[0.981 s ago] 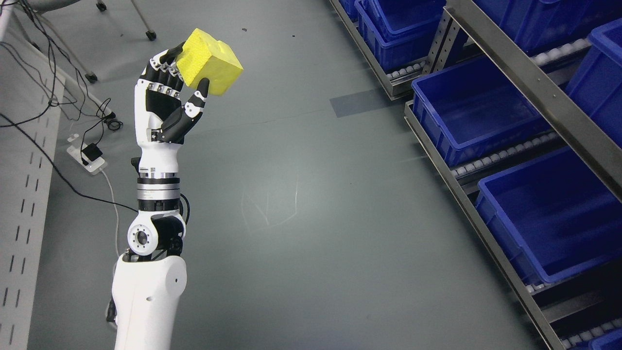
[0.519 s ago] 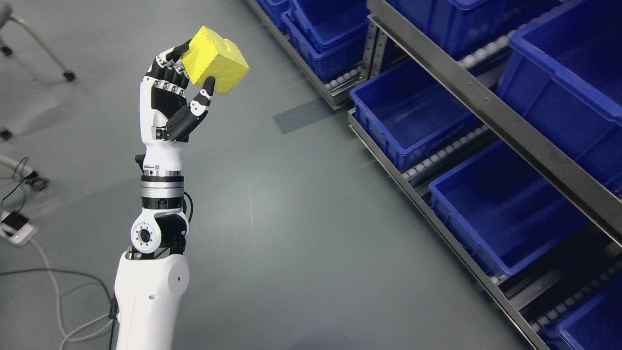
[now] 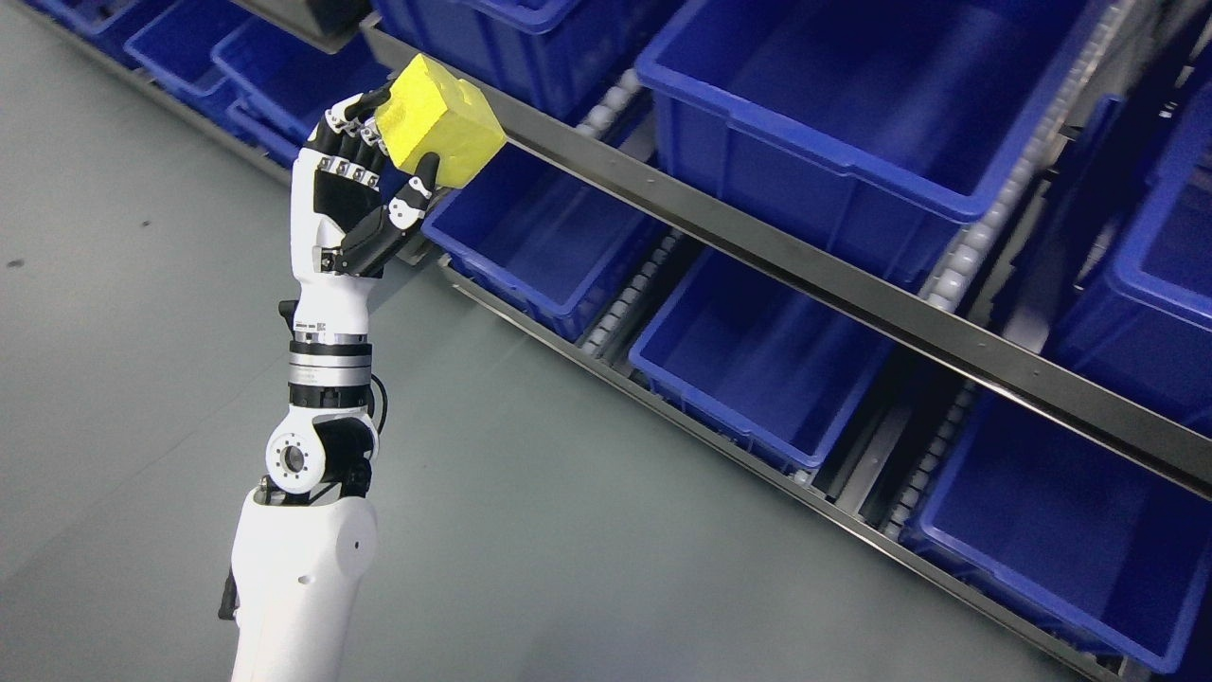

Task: Move yellow foam block to right shelf middle
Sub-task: 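Extend the left hand over a middle-shelf blue bin, then open the left hand to drop the cube into the bin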

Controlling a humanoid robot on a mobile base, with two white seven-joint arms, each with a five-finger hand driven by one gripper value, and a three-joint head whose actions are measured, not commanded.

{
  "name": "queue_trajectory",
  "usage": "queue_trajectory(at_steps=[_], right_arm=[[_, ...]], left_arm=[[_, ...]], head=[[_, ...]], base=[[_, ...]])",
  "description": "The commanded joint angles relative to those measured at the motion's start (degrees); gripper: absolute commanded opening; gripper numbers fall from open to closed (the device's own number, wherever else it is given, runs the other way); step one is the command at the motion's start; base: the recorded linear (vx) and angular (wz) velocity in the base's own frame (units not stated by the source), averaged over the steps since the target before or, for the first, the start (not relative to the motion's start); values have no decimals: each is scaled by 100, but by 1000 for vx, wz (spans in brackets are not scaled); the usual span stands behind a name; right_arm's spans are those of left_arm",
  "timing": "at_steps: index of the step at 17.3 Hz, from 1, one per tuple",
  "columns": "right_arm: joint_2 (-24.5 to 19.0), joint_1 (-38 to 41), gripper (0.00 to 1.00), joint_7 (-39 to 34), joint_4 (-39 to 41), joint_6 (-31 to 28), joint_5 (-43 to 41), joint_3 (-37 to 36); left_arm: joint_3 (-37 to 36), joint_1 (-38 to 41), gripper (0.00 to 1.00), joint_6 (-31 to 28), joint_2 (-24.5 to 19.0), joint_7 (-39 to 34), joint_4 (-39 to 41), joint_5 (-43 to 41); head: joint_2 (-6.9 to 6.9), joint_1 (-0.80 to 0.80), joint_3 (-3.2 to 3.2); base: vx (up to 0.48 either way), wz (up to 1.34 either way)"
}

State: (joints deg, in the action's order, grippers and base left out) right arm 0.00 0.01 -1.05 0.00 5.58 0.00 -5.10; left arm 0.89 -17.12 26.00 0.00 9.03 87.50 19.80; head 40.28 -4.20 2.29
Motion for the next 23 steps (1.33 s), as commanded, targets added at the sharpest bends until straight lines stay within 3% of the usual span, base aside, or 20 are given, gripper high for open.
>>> queue_trajectory(at_steps=[1,5,12,15,19,21,23], right_arm=[[100,-19,100,0,100,-4,0,0],[100,-19,100,0,100,-4,0,0],[100,-19,100,0,100,-4,0,0],[100,-19,100,0,100,-4,0,0],[100,-10,100,0,100,-4,0,0],[100,-19,100,0,100,-4,0,0],[100,-10,100,0,100,-4,0,0]], left_arm=[[-36,-20,34,2,-100,11,30,-2],[-282,-186,34,2,-100,-7,223,6],[-1151,-1257,32,-217,-100,-95,311,-2],[-1188,-1995,32,-1146,-100,-523,566,-2],[-1178,-2331,32,-3097,-100,-1480,531,-264],[-1353,-2331,32,-3591,-100,-1877,383,-433],[-1468,-2340,38,-3707,-100,-1975,32,-433]], head=[[0,0,0],[0,0,0],[0,0,0],[1,0,0],[1,0,0],[1,0,0],[1,0,0]], base=[[135,-879],[118,-661],[91,-429],[43,-180],[21,-73],[3,-8],[0,0]])
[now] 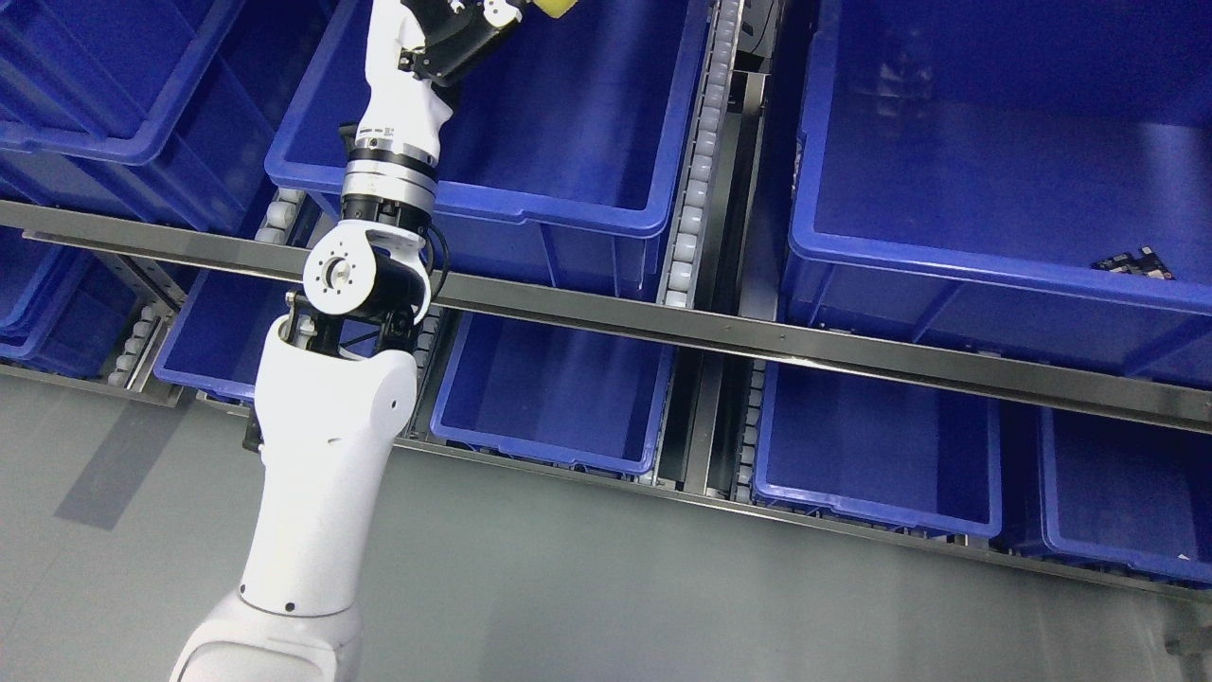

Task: Move yellow foam block to right shelf middle
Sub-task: 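Open the left hand to drop the cube into the bin, then withdraw the open left hand up from the bin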

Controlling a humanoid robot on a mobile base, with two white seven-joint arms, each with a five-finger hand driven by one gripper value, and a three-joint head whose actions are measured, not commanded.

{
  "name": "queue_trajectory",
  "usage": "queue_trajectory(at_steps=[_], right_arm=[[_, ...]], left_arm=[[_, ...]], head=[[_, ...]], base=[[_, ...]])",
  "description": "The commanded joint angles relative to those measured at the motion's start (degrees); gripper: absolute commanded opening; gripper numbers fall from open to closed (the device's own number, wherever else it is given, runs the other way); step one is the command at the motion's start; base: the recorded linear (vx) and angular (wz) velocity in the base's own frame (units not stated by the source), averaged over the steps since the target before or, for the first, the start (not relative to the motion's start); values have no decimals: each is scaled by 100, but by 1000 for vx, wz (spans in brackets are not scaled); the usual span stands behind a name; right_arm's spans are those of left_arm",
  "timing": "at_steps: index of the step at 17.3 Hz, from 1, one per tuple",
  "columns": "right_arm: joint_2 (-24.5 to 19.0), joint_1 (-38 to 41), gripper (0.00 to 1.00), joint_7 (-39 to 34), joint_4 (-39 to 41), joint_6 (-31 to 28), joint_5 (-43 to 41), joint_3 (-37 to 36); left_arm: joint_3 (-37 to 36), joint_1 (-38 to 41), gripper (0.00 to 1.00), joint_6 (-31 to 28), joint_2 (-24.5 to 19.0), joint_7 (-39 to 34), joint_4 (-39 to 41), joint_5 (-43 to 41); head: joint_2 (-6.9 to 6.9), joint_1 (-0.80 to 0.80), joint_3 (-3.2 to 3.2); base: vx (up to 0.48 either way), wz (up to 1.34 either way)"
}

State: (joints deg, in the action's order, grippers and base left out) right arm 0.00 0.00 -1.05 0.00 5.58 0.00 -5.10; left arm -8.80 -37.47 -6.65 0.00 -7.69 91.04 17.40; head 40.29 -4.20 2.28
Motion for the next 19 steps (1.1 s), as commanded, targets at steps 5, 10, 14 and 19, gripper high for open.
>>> queue_trajectory(at_steps=[5,10,14,19], right_arm=[[100,-18,100,0,100,-4,0,0],[100,-9,100,0,100,-4,0,0],[100,-9,100,0,100,-4,0,0],[100,-18,100,0,100,-4,0,0]], left_arm=[[-623,-709,100,-1023,-100,-295,-904,-193],[-605,-281,100,723,-100,387,-502,-184],[18,607,100,1192,-100,1733,176,-184],[756,1294,100,1237,-192,2026,748,-184]], head=[[0,0,0],[0,0,0],[0,0,0],[0,0,0]], base=[[0,0],[0,0],[0,0],[0,0]])
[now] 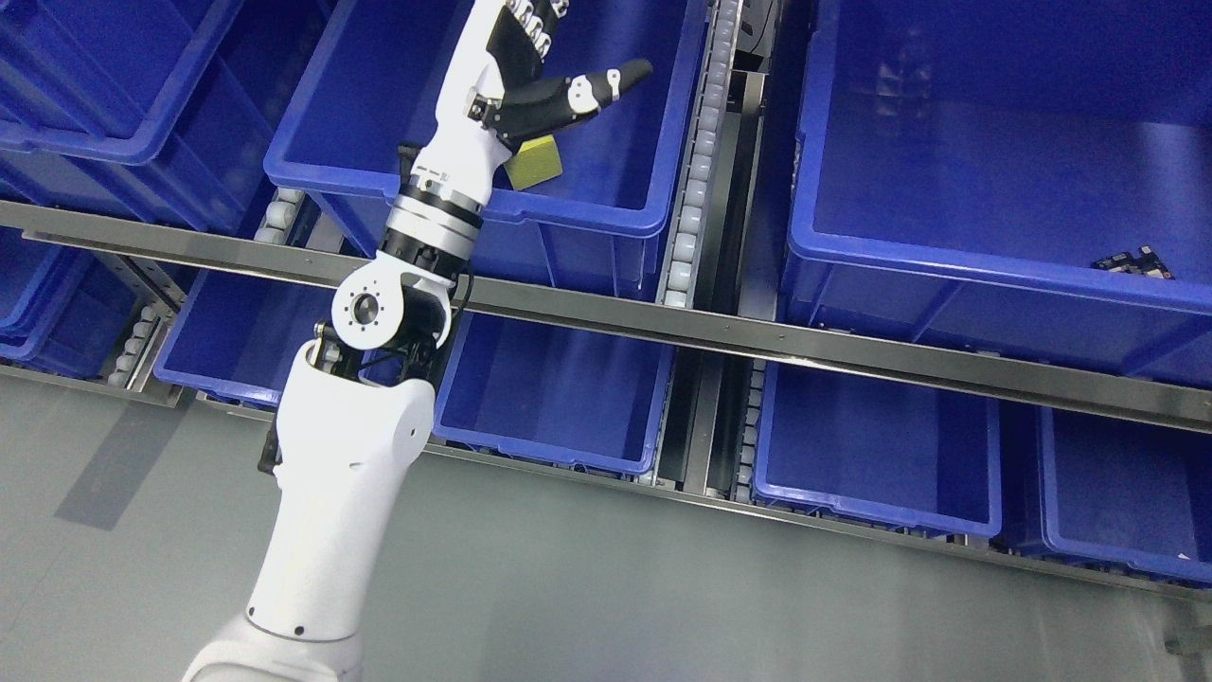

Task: Move yellow foam block to right shelf middle
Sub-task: 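Withdraw the open left hand up from the bin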

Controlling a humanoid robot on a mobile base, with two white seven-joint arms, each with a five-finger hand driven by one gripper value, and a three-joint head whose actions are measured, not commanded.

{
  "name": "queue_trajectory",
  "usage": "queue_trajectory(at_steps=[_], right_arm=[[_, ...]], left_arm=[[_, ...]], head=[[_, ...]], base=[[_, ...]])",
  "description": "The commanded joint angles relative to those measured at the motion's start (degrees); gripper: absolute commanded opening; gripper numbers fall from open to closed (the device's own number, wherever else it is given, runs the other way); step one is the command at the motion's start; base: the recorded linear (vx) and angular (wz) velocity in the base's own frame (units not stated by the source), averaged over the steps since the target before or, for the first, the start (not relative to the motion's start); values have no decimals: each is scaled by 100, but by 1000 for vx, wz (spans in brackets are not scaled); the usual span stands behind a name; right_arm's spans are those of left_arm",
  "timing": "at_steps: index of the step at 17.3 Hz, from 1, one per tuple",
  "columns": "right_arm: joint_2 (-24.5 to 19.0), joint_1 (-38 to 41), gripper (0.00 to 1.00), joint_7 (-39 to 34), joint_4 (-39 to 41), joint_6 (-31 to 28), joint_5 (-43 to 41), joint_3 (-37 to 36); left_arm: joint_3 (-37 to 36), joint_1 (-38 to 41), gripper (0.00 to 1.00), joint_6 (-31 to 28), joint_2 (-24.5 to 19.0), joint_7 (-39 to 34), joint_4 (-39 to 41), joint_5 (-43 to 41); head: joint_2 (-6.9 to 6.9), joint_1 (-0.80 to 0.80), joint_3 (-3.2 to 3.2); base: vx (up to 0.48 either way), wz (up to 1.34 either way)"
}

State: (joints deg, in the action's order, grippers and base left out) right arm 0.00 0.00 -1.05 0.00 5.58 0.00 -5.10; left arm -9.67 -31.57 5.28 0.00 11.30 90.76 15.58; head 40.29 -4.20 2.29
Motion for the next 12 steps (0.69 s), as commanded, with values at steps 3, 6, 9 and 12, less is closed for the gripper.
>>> queue_trajectory(at_steps=[3,6,9,12], right_arm=[[100,-18,100,0,100,-4,0,0],[100,-18,100,0,100,-4,0,0],[100,-9,100,0,100,-4,0,0],[100,-18,100,0,100,-4,0,0]], left_arm=[[1273,871,100,-255,-237,118,785,-11],[1476,933,100,-344,-263,136,785,-11],[1442,933,100,-344,-211,127,785,-11],[1389,872,100,-353,-100,118,785,-11]], head=[[0,0,0],[0,0,0],[0,0,0],[0,0,0]], base=[[0,0],[0,0],[0,0],[0,0]])
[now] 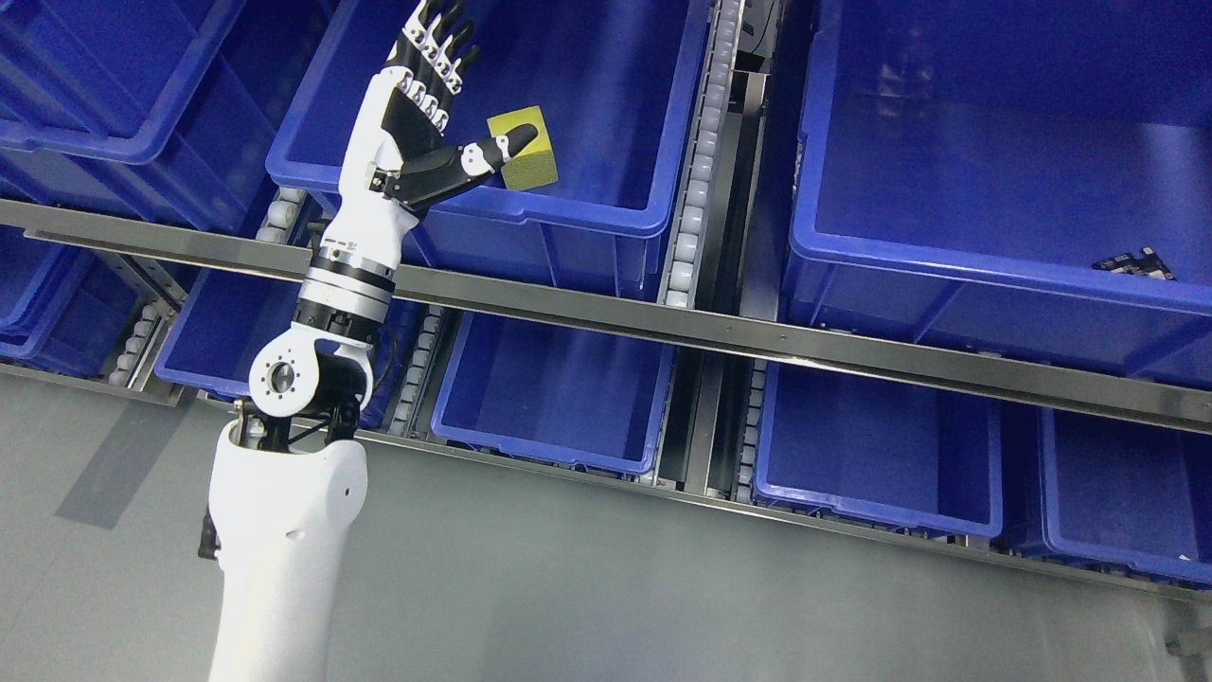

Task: Move yellow foam block to right shelf middle
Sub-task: 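Withdraw the open left hand up from the bin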

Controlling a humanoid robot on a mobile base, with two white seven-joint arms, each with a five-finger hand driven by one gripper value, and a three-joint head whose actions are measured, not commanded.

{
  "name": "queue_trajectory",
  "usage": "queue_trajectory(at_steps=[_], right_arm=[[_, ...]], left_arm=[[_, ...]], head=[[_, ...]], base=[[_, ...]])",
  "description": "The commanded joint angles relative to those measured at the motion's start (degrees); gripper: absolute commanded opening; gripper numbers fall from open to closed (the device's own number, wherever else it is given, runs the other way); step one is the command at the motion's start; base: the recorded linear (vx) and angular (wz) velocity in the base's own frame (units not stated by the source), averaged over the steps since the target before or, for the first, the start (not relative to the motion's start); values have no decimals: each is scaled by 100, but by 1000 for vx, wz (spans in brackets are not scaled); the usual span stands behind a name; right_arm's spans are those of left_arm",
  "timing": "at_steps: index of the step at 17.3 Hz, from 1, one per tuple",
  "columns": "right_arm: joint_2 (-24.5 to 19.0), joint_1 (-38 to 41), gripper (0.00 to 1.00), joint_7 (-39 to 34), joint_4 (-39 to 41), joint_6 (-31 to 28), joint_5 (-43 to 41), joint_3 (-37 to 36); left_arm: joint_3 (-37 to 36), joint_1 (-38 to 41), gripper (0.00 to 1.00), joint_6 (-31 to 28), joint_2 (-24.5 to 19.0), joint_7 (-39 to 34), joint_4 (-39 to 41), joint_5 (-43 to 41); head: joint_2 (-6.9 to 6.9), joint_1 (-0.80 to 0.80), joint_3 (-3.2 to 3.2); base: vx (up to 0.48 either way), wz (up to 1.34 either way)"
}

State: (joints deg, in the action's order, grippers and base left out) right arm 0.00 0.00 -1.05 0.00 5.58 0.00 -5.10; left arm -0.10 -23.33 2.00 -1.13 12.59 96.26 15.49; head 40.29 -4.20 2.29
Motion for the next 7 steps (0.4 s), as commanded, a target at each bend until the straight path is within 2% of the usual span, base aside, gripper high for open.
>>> queue_trajectory(at_steps=[1,7], right_arm=[[100,-18,100,0,100,-4,0,0],[100,-18,100,0,100,-4,0,0]], left_arm=[[388,39,100,-24,13,-10,235,-2],[256,30,100,-24,13,-10,235,-2]], head=[[0,0,0],[0,0,0]], base=[[0,0],[0,0]])
